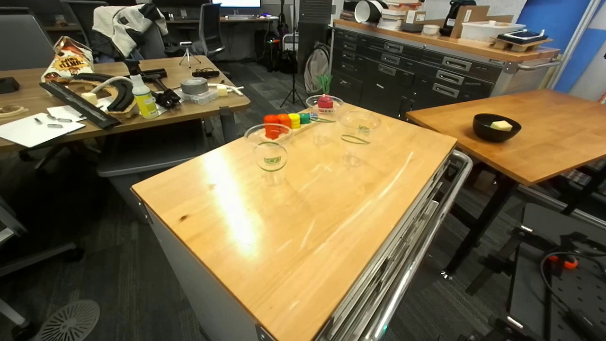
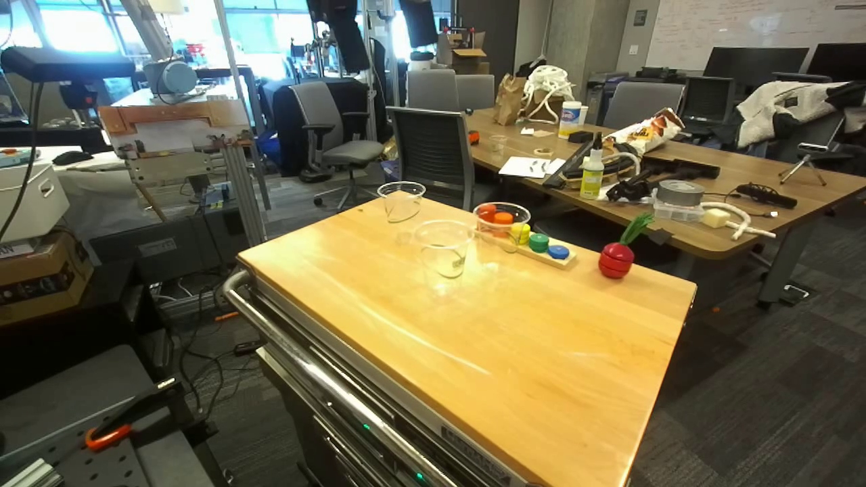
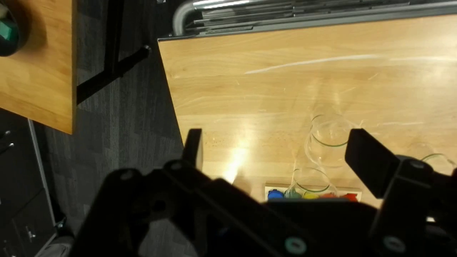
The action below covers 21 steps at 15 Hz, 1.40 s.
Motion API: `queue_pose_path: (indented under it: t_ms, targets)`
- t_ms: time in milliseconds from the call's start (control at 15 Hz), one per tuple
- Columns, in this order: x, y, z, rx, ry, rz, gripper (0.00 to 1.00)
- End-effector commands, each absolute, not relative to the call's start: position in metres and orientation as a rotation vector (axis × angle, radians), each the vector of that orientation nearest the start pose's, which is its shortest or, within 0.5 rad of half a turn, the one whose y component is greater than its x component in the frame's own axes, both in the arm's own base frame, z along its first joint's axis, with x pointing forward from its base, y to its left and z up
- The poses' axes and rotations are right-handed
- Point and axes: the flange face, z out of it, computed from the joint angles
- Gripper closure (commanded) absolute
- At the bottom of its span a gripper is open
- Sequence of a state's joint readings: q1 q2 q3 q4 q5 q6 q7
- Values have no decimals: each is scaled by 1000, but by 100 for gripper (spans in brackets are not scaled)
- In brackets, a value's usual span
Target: Stack the three cups on the table
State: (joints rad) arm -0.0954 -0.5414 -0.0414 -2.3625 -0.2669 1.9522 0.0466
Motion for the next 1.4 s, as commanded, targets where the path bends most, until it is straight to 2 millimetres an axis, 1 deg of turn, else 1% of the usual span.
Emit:
queue_pose_path:
  t_ms: [0,200,400,467,667,867,1000,1133,1333]
  targets:
    - [455,-66,528,-3350,310,-247,0]
    - [496,-57,504,-3324,364,-255,0]
    - [533,-52,476,-3299,380,-230,0]
    - [543,-50,469,-3286,394,-245,0]
    - [566,-47,449,-3262,382,-214,0]
    - [581,-42,433,-3243,366,-198,0]
    - [586,-39,423,-3230,360,-183,0]
    - [587,-37,414,-3232,353,-179,0]
    - [580,-35,400,-3233,346,-176,0]
